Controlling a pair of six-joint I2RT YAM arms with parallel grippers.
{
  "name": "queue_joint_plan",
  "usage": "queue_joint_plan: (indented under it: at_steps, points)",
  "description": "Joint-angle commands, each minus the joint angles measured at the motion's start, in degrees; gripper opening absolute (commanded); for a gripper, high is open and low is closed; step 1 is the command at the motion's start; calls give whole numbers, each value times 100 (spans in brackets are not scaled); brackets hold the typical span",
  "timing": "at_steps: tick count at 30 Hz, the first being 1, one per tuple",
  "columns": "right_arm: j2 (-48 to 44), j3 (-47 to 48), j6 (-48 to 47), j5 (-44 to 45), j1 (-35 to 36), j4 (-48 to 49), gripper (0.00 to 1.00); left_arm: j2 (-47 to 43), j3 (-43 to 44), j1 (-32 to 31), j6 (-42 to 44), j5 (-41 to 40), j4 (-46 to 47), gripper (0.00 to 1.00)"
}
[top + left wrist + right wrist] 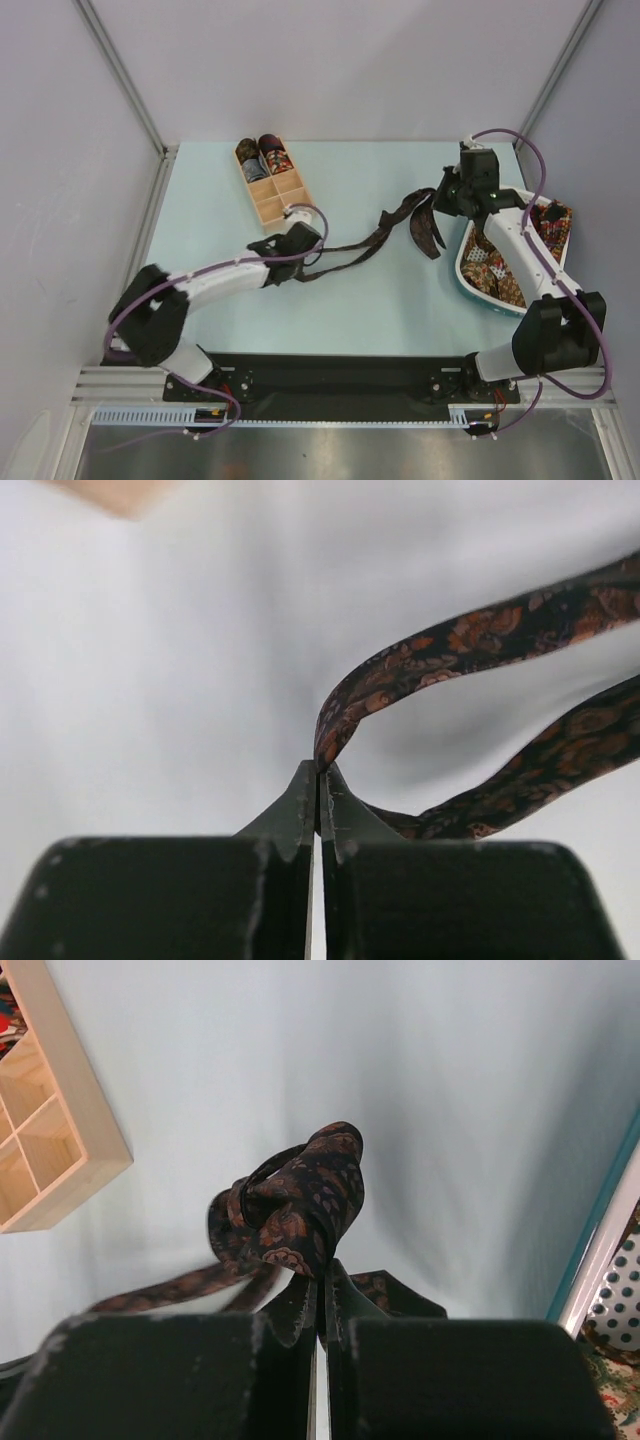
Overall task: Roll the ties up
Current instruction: Flatten the tie
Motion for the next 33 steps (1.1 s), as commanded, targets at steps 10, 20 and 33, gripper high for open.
queue_joint_plan:
  at_steps: [10, 20, 33]
  points:
    - [290, -65, 234, -853, -570, 197, 31, -3272, -452, 878, -383, -1732, -334, 0]
    - [255, -732, -134, -547, 369, 416, 76, -3932, -979, 861, -225, -1065, 239, 0]
    - [325, -847, -356, 1222, 1671, 12, 95, -3993, -951, 869, -568, -1373, -185, 1]
